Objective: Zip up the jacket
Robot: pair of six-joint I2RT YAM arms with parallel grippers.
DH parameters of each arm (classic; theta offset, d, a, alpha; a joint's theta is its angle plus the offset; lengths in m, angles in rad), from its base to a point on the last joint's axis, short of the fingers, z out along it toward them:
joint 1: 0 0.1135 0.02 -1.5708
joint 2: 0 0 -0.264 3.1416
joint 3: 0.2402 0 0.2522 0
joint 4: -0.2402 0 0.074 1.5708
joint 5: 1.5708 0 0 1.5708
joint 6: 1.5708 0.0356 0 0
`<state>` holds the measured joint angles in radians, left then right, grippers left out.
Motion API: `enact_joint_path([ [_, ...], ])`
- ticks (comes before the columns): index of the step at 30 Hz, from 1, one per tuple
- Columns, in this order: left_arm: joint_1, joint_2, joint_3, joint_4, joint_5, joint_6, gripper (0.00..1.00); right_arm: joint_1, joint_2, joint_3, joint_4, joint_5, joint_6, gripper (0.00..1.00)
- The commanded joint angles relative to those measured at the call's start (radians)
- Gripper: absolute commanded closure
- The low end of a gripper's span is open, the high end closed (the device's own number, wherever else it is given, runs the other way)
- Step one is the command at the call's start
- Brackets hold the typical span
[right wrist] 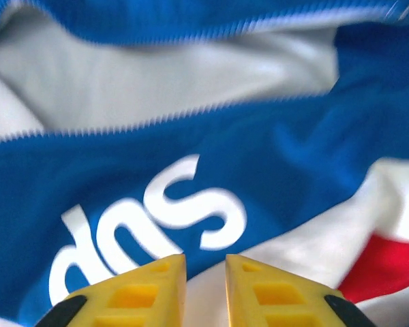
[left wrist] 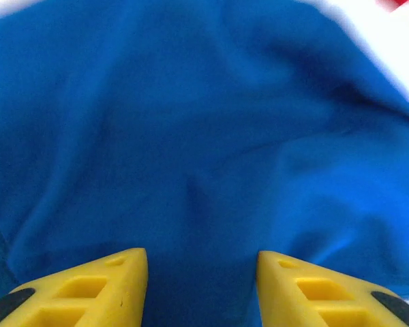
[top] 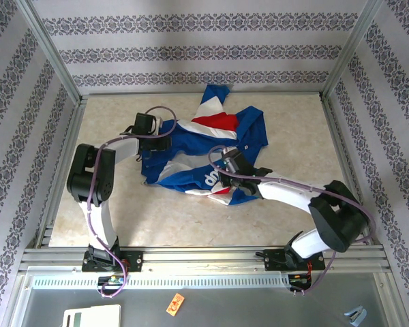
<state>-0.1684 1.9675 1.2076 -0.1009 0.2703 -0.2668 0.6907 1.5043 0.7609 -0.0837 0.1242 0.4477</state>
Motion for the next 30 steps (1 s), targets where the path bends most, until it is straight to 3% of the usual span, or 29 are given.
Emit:
enact_joint_path([
  [1,0.004,0.017,-0.039,-0.098,0.023,-0.112,0.57,0.012,0.062,-0.011,-0.033,0.008,0.097,0.78],
  [10,0.004,-0.113,-0.327,-0.081,-0.021,-0.196,0.57,-0.132,0.255,0.139,-0.095,-0.128,0.096,0.83],
  [14,0.004,-0.189,-0.485,-0.001,0.047,-0.279,0.58,-0.199,0.365,0.257,-0.135,-0.259,0.082,0.86],
  [18,-0.023,-0.263,-0.63,0.096,0.098,-0.383,0.61,-0.237,0.449,0.388,-0.172,-0.282,0.048,0.87],
  [25,-0.248,-0.387,-0.786,0.264,0.046,-0.611,0.62,-0.264,0.619,0.67,-0.277,-0.327,-0.054,0.85],
  [30,-0.458,-0.406,-0.727,0.283,-0.06,-0.719,0.62,-0.277,0.646,0.809,-0.342,-0.319,-0.091,0.83],
])
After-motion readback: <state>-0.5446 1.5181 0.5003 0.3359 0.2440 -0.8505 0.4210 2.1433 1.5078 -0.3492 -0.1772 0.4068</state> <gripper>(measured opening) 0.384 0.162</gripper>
